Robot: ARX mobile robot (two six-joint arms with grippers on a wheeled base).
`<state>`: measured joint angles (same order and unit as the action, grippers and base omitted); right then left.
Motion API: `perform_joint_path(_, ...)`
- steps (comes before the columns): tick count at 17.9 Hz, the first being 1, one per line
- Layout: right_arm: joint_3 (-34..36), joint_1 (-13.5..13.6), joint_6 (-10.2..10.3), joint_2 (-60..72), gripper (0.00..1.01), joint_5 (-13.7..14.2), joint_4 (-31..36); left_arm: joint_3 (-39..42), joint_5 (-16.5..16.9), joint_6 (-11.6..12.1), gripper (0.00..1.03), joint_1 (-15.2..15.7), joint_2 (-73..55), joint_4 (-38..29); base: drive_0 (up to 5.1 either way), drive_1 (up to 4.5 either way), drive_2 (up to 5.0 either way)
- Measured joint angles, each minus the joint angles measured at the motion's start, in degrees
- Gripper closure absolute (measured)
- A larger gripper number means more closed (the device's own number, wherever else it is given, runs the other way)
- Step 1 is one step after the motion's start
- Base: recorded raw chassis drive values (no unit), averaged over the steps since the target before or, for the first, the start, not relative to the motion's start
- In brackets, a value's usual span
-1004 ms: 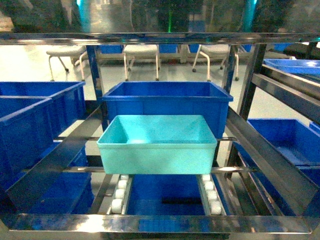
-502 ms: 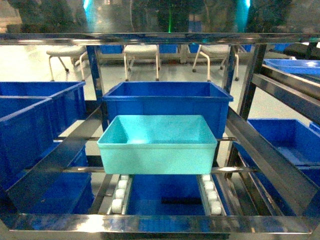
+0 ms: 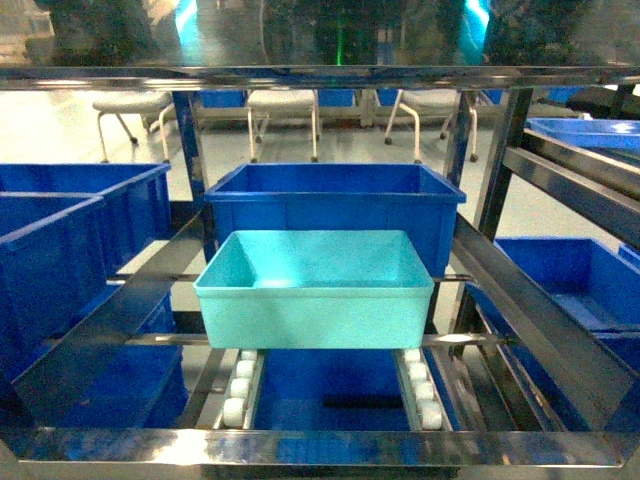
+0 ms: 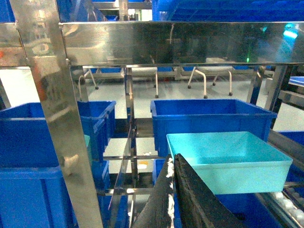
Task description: Organize blue bins on left shelf correctly
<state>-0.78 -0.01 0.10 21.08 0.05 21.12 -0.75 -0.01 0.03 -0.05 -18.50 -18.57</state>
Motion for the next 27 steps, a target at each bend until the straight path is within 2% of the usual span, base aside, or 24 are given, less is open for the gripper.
perform_joint_path(5,0.0,0.0,0.0,-7.56,0.99,0.0,-7.54,0.0,-0.02,0.0,1.01,0.0,6.56,6.51,0.0,0.0,0.0)
perform_joint_path(13,0.0,0.0,0.0,-10.27,0.99,0.0,-10.16,0.0,-0.02,0.0,1.01,0.0,8.96,9.01,0.0,0.0,0.0)
perform_joint_path(16,0.0,0.0,0.0,-10.91,0.99,0.0,-10.84,-0.02,-0.02,0.0,1.01,0.0,13.79,16.72,0.0,0.0,0.0)
perform_joint_path(17,-0.04,0.0,0.02,-13.09,0.99,0.0,-13.97,-0.02,-0.02,0.0,1.01,0.0,17.84,18.84,0.0,0.0,0.0)
perform_joint_path(18,-0.04,0.0,-0.07,-19.85,0.99,-0.07,-21.44,-0.15,-0.24,-0.02,1.01,0.0,18.08,18.56,0.0,0.0,0.0)
perform_joint_path(27,-0.07,0.0,-0.11,-20.83,0.99,-0.09,-21.38,-0.02,-0.04,-0.02,1.01,0.04,18.08,18.82,0.0,0.0,0.0)
